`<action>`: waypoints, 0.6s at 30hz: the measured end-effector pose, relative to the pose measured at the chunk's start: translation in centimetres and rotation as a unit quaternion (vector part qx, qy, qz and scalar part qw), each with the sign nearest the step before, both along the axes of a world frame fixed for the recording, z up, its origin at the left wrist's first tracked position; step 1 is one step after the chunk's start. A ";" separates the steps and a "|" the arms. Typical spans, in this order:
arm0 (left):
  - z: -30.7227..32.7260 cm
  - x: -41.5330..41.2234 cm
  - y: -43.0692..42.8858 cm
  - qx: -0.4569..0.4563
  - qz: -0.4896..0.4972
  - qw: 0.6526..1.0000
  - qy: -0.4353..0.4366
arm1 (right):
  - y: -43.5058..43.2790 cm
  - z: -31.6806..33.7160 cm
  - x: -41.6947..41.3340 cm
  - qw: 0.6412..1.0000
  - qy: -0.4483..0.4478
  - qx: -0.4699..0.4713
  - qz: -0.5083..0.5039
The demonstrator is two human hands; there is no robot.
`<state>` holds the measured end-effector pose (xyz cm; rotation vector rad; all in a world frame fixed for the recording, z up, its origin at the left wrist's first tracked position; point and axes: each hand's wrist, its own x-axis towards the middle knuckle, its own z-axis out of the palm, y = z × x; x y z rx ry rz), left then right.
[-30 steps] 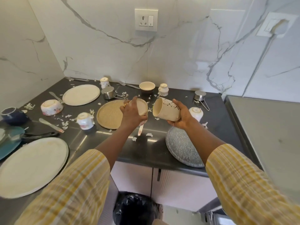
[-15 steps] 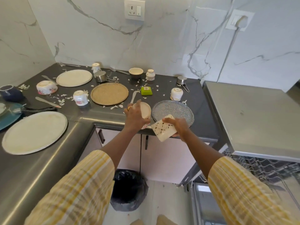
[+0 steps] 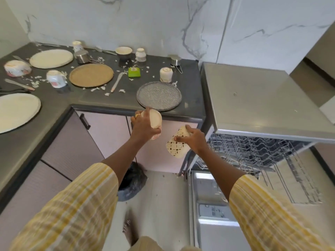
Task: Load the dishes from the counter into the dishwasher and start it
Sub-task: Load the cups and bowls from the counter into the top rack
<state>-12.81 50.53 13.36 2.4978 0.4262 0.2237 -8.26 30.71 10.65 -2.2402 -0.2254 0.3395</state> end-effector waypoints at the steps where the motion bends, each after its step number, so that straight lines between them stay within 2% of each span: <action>1: -0.5 -0.6 -1.4 -0.001 -0.006 1.000 0.008 | -1.3 -0.4 -0.7 1.000 0.009 -0.003 0.001; 7: -3.4 -3.3 -9.5 -0.046 -0.032 0.998 0.030 | -8.7 -3.6 -4.5 0.999 0.002 -0.043 -0.020; 13: -5.9 -2.6 -16.5 -0.086 -0.107 0.989 0.053 | -15.9 -6.4 -6.7 0.991 0.000 -0.033 -0.131; 18: -7.9 0.2 -21.7 -0.074 -0.182 0.977 0.085 | -21.6 -8.5 -6.3 0.964 0.019 -0.070 -0.255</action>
